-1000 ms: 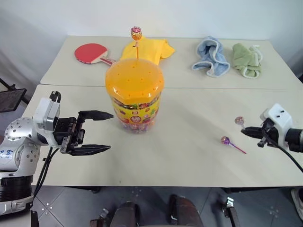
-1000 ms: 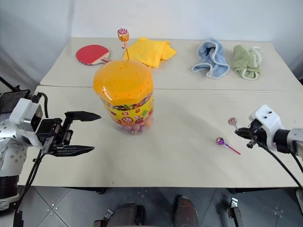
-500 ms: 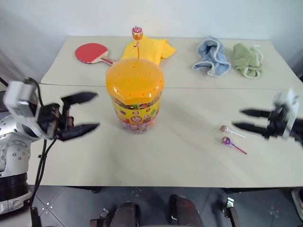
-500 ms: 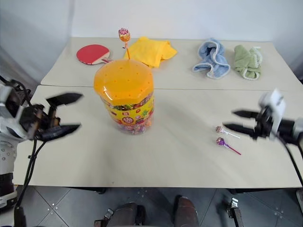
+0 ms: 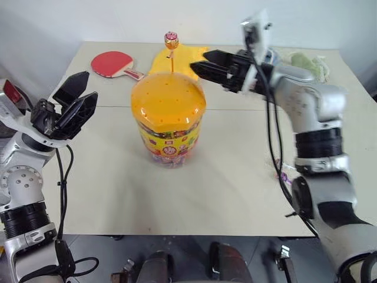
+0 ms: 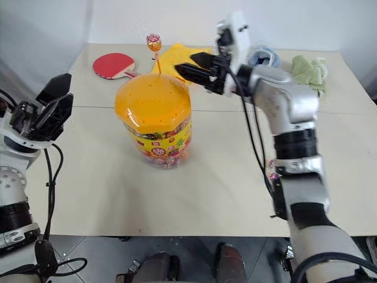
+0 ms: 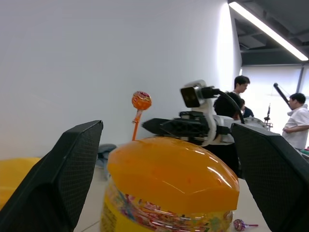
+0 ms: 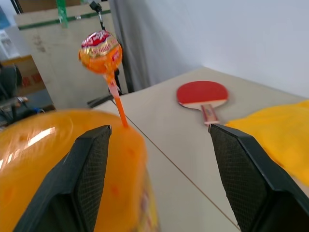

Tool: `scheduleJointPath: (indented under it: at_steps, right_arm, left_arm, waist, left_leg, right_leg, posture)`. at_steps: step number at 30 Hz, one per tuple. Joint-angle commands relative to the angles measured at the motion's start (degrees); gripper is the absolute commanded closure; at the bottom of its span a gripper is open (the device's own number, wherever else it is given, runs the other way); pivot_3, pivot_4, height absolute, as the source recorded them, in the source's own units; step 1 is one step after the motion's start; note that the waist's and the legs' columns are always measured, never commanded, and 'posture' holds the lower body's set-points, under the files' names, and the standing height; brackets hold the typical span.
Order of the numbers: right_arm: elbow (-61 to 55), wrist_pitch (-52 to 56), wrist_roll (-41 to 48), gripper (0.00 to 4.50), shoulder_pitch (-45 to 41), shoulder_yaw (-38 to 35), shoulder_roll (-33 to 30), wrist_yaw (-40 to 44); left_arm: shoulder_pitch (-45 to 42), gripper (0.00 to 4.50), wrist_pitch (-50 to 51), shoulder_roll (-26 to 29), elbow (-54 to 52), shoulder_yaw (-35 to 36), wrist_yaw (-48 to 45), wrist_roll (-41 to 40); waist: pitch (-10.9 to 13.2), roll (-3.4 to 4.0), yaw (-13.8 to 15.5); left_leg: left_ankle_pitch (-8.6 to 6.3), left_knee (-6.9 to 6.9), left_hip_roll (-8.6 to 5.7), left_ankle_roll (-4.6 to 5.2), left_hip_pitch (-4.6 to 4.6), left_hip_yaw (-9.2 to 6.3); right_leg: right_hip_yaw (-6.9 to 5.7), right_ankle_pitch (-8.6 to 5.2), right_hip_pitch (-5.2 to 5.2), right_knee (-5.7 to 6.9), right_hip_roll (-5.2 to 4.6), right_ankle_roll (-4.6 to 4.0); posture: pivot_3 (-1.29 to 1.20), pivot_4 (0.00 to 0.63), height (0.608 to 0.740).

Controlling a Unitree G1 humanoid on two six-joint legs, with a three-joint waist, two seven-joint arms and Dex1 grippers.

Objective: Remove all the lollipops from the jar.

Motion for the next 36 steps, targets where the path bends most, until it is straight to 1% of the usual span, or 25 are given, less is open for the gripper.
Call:
scheduleJointPath:
  at_steps: [1,4,6,9,12,14,18,20,23,26,29,31,32,34,35,36]
  right_arm:
    - [0.98,-0.80,-1.48,1.13,-2.73,-0.32,1.89,-0.64]
    - [3.23,-1.77,-2.89,1.13,-4.24,-0.16,4.34,-2.00]
    - [4.96,-2.65,-2.72,1.13,-6.23,-0.52,7.44,-2.38]
    - [5.98,-3.47,-3.17,1.13,-7.31,-0.84,9.05,-1.23]
    - [6.87,-3.99,-3.66,1.78,-7.94,-1.15,9.63,-0.55]
    - [7.55,-4.49,-3.94,2.41,-8.42,-1.33,9.94,-0.33]
    - [8.10,-4.96,-4.44,3.87,-8.71,-1.49,9.71,0.64]
    - [8.38,-5.40,-4.74,4.47,-8.76,-1.67,9.30,1.05]
    - [9.91,-9.10,-5.38,4.47,-9.50,-3.57,8.93,0.51]
    - [12.03,-16.63,-4.56,4.47,-11.04,-7.25,8.67,1.17]
    - [8.20,-18.14,2.09,4.47,-10.67,-12.59,6.19,9.21]
    - [5.73,-14.50,4.80,4.47,-9.71,-14.15,3.26,11.87]
    - [4.27,-12.89,4.17,4.47,-8.28,-13.67,0.08,13.00]
    - [0.09,-7.59,2.15,4.47,-3.39,-11.07,-9.37,17.44]
    - [-2.64,-4.06,0.66,4.47,0.31,-8.68,-15.69,20.55]
    - [-5.27,-1.88,0.13,4.47,3.75,-6.97,-20.55,23.48]
  left_arm:
    - [-0.11,0.00,-0.56,0.03,-2.59,0.46,0.57,-0.40]
    - [0.22,0.00,-0.78,-0.41,-2.97,0.22,0.95,-0.34]
    - [0.32,0.00,-1.22,-1.25,-3.44,0.17,1.61,-0.49]
    - [0.38,0.00,-1.71,-1.91,-3.68,0.04,1.90,-0.26]
    - [0.43,0.00,-1.93,-2.17,-3.71,-0.12,1.91,0.06]
    - [0.41,0.00,-2.21,-2.37,-3.64,-0.31,1.81,0.26]
    - [0.21,0.00,-2.57,-2.58,-3.56,-0.55,1.82,0.37]
    - [0.28,0.00,-2.76,-2.55,-3.44,-0.76,1.64,0.66]
    - [0.25,0.00,-3.01,-2.55,-3.43,-1.09,0.96,0.64]
    - [0.13,0.00,-4.11,-3.20,-4.58,-1.25,-1.16,-0.10]
    - [0.58,0.00,-3.73,-2.91,-8.58,-3.33,-4.04,-0.46]
    - [0.85,0.00,-2.44,-2.03,-10.32,-4.42,-5.11,-0.71]
    - [1.22,0.00,-1.85,-0.64,-10.86,-5.20,-6.73,-0.12]
    - [2.40,0.00,-0.58,3.20,-11.97,-6.40,-10.85,1.00]
    - [3.38,0.00,-0.09,5.68,-12.37,-6.76,-13.25,1.56]
    - [4.22,0.00,0.20,7.43,-12.64,-6.80,-14.74,1.77]
  waist:
    - [0.00,0.00,0.02]
    - [0.00,0.00,-0.06]
    - [0.00,0.00,-0.26]
    - [0.00,0.00,-0.75]
    - [-0.01,-0.01,-1.19]
    - [-0.01,-0.01,-1.27]
    - [-0.01,-0.01,-1.47]
    - [-0.01,-0.01,-1.48]
    - [-0.01,-0.01,-1.42]
    - [0.00,-0.01,-1.32]
    - [0.00,-0.02,-1.15]
    - [0.00,-0.02,-1.12]
    - [0.00,-0.02,-1.15]
    - [-0.01,-0.04,-0.97]
    - [-0.01,-0.05,-0.70]
    - [0.00,-0.05,-0.22]
  left_leg:
    - [0.00,0.00,0.01,0.00,0.00,-0.02]
    - [0.00,0.09,0.00,0.00,0.01,0.01]
    - [0.01,0.12,0.01,-0.01,0.03,0.06]
    - [0.04,0.11,0.05,-0.06,0.07,0.07]
    - [0.04,0.08,0.04,-0.05,0.06,0.01]
    - [0.03,0.08,0.01,-0.04,0.05,0.00]
    - [0.03,0.04,0.03,-0.04,0.06,0.00]
    - [0.03,0.04,0.03,-0.04,0.06,0.02]
    - [0.03,0.03,0.02,-0.04,0.06,0.01]
    - [0.03,0.04,0.01,-0.04,0.04,0.01]
    - [0.03,0.04,0.01,-0.04,0.01,-0.02]
    - [0.02,0.02,0.00,-0.03,-0.01,-0.09]
    - [0.02,0.02,0.00,-0.02,0.00,-0.11]
    - [0.01,0.01,0.00,-0.01,0.00,-0.12]
    - [0.01,0.01,0.00,-0.01,0.01,-0.13]
    - [0.01,0.01,0.00,0.00,0.01,-0.13]
  right_leg:
    - [-0.01,0.00,0.00,0.01,0.00,0.00]
    - [0.03,0.00,0.05,0.00,0.00,0.00]
    - [0.07,0.00,0.06,0.00,0.00,0.00]
    - [0.08,0.00,0.04,0.05,0.02,0.00]
    - [0.06,0.00,0.05,0.08,0.02,0.00]
    - [0.07,0.00,0.05,0.06,0.01,0.00]
    - [0.06,0.00,0.04,0.06,0.01,0.00]
    - [0.07,0.00,0.04,0.04,0.01,0.00]
    - [0.07,0.00,0.04,0.04,0.01,0.00]
    - [0.07,0.00,0.04,0.02,0.01,0.00]
    - [0.05,0.00,0.04,0.00,0.01,0.00]
    - [0.05,0.00,0.05,-0.02,0.00,0.00]
    - [0.05,0.00,0.06,-0.01,0.00,0.00]
    - [0.05,0.00,0.07,-0.03,0.00,0.00]
    - [0.05,0.00,0.09,-0.03,0.00,0.00]
    - [0.05,0.00,0.10,-0.05,0.00,0.00]
  posture:
    - [0.00,0.150,0.740]
    - [0.00,0.150,0.740]
    - [0.00,0.150,0.740]
    - [0.00,0.150,0.740]
    - [0.00,0.150,0.740]
    - [0.00,0.150,0.740]
    - [0.00,0.150,0.740]
    - [0.00,0.150,0.740]
    - [0.00,0.150,0.740]
    - [0.00,0.150,0.740]
    - [0.00,0.150,0.740]
    - [0.00,0.150,0.740]
    - [0.00,0.150,0.740]
    - [0.00,0.150,0.740]
    - [0.00,0.150,0.740]
    - [0.00,0.150,0.740]
